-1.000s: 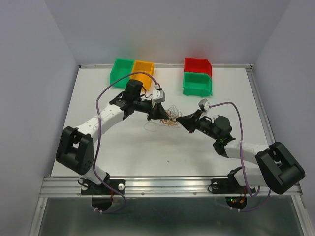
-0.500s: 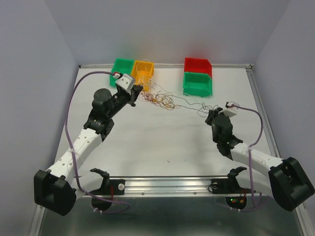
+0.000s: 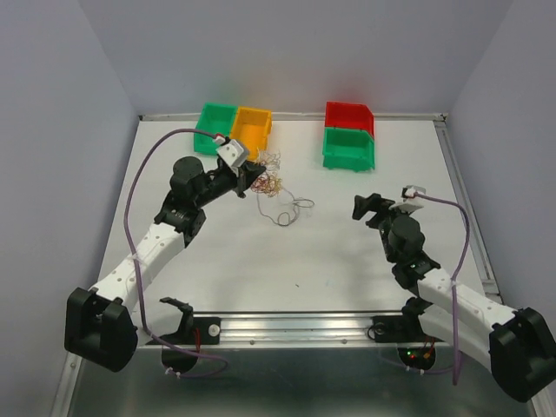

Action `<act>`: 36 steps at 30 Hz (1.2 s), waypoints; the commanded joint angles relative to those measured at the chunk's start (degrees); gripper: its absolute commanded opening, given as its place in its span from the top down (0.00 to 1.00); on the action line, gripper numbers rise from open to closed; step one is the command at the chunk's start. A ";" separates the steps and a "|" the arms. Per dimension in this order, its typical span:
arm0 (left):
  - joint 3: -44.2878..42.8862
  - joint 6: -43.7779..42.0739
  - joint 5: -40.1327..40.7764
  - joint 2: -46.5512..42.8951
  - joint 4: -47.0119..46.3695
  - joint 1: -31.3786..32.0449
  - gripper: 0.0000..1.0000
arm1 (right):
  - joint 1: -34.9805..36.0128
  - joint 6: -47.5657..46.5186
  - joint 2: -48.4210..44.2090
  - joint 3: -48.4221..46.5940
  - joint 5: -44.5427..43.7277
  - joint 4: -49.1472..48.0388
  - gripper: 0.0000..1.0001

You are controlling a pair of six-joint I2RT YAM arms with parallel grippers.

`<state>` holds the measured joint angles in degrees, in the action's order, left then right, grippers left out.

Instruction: Untangle the cables

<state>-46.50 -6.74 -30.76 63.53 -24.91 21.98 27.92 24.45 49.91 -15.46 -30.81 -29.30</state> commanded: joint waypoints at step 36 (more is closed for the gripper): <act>-3.60 -3.98 -16.70 5.64 3.46 12.56 1.00 | 7.93 0.34 46.86 -7.56 59.12 -74.68 0.06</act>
<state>-47.11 -11.70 -45.71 68.66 -19.03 34.11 34.06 27.00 97.14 -20.75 32.21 -72.79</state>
